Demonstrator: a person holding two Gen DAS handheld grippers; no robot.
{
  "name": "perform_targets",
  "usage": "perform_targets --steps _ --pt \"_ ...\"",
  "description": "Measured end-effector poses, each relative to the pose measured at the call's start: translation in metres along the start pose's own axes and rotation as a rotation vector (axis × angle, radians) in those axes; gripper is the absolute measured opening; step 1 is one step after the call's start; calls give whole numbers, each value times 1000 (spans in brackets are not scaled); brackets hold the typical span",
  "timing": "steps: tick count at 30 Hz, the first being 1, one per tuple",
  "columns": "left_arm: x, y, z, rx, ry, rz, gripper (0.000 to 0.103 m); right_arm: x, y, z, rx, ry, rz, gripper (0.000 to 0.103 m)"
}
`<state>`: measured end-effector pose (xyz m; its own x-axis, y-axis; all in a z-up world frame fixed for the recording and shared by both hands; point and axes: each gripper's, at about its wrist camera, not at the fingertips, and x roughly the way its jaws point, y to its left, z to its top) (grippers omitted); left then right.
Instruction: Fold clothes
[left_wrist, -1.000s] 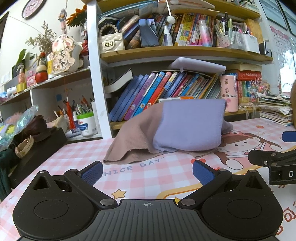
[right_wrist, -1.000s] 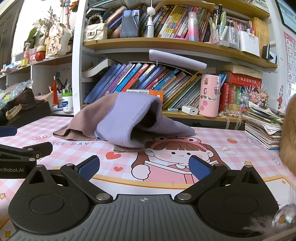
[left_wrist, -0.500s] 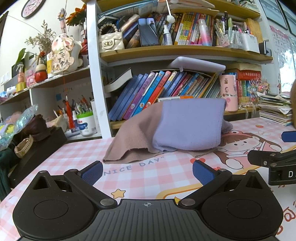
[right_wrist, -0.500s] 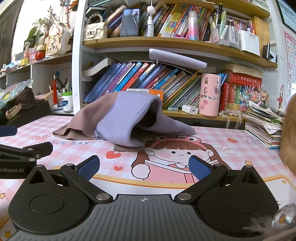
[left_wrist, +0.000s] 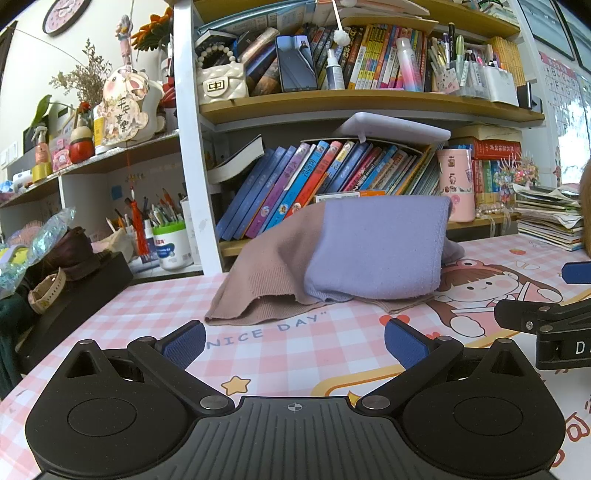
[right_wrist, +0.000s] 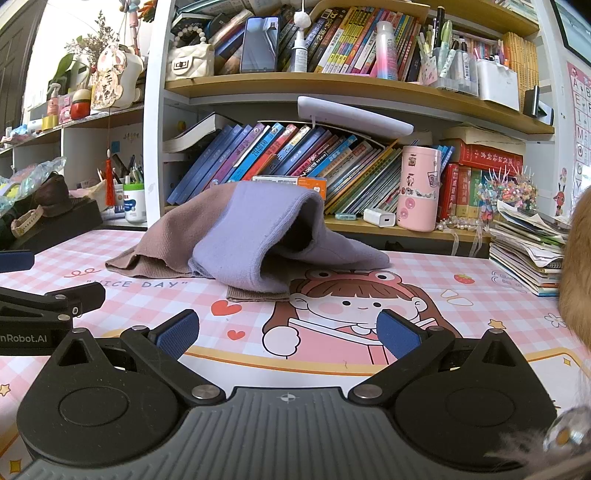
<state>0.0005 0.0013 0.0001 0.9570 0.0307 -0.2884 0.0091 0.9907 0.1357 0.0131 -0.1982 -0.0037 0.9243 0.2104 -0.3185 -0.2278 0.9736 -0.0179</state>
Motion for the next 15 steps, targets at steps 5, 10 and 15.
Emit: perform_targets --steps 5,10,15 --pt "0 0 1 -1 1 1 103 0 0 0 1 0 0 103" --pt "0 0 1 -1 2 1 103 0 0 0 1 0 0 103" --pt "0 0 2 -2 2 2 103 0 0 0 1 0 -1 103"
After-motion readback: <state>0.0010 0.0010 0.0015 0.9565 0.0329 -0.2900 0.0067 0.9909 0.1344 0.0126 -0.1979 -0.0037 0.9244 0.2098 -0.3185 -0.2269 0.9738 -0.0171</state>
